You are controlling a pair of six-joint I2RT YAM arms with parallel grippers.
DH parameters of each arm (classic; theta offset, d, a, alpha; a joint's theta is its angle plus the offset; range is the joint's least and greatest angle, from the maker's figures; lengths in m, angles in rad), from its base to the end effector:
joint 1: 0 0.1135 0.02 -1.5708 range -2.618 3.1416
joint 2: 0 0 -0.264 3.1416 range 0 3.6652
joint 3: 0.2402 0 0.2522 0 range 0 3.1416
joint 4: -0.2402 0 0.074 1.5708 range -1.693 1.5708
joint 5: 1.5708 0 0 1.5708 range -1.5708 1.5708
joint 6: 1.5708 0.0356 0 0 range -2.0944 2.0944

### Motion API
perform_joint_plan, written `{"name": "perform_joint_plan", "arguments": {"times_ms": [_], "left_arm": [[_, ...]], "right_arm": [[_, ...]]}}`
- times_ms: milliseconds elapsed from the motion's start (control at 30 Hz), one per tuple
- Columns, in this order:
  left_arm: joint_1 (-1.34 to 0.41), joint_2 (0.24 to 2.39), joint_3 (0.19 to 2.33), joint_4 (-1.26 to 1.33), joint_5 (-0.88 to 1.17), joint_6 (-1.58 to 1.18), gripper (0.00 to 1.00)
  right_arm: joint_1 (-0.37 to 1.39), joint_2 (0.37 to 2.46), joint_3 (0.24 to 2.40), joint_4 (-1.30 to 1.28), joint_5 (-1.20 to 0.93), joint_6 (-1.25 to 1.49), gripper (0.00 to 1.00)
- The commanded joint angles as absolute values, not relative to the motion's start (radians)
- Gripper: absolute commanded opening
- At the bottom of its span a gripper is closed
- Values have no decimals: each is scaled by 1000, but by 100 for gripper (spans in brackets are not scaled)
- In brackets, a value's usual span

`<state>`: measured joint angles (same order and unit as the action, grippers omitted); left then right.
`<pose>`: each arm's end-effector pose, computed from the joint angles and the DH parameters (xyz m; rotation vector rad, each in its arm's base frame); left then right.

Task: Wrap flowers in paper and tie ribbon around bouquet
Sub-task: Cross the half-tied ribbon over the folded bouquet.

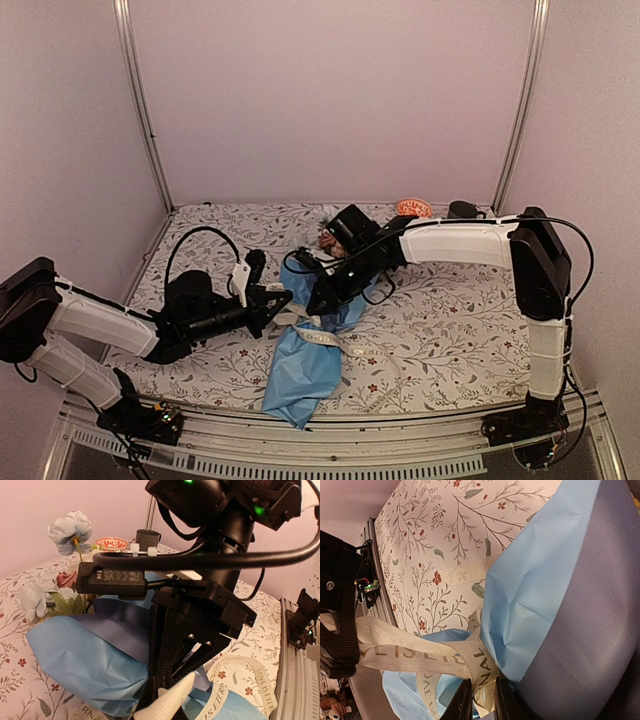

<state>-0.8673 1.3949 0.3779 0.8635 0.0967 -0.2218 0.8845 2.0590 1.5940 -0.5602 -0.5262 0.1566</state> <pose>0.1667 -0.2019 0.1799 0.6435 1.6880 -0.8762 0.2676 0.3549 0.2009 -1.1713 2.4934 1.0241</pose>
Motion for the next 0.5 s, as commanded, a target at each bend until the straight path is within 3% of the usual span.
{"name": "perform_joint_plan", "arguments": {"times_ms": [0,167,467], "left_arm": [[-856,1403,362,884,90,-224,0],[-856,1401,346,884,76,-229,0],[-851,1414,316,865,78,-277,0]], "right_arm": [[886,2086,1648,-579,-554,130,16],[888,2085,1654,-564,-582,117,1],[889,2045,1653,-577,-552,120,0]]}}
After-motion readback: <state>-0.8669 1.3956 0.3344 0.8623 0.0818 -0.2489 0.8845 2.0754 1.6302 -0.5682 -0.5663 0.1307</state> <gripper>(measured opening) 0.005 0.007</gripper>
